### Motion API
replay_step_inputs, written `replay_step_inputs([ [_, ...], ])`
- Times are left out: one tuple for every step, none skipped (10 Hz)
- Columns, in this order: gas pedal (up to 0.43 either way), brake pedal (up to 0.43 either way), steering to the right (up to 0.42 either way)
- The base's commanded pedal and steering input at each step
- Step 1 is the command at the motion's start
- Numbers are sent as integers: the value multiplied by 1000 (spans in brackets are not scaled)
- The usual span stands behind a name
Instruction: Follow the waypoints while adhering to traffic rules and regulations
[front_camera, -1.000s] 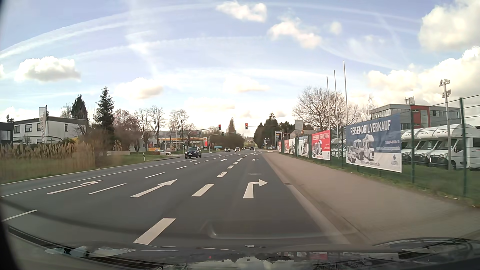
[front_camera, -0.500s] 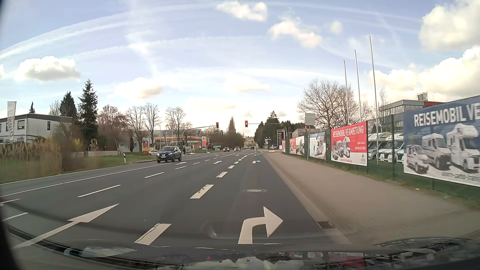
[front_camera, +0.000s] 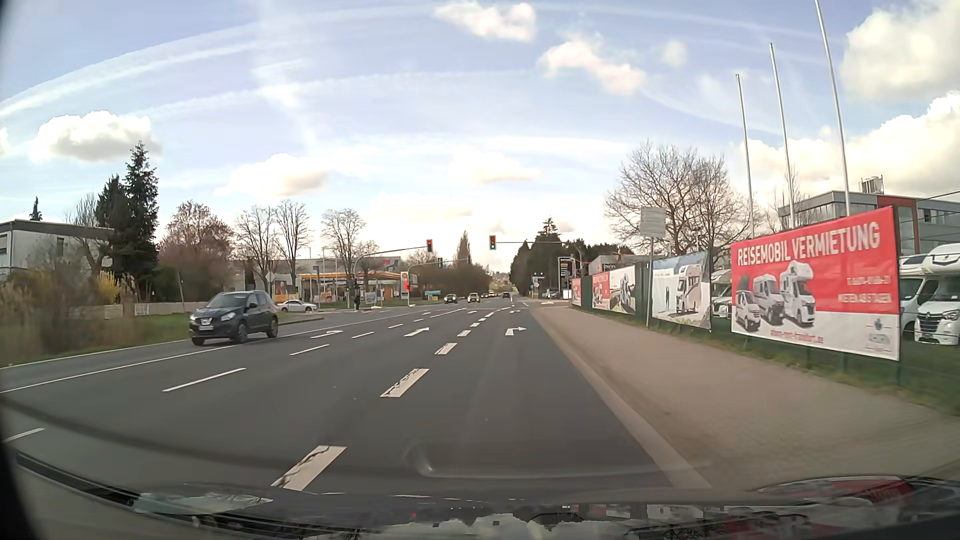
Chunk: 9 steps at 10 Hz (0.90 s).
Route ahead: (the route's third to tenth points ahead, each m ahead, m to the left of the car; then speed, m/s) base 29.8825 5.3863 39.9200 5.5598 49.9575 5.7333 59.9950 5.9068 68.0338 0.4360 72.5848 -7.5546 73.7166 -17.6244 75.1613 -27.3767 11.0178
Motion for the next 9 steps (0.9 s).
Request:
replay_step_inputs([
  [0,226,-3],
  [0,226,-3],
  [0,226,-3],
  [0,226,-3],
  [0,213,-2],
  [0,201,-3],
  [0,177,-2],
  [0,165,-2],
  [0,152,-2],
])
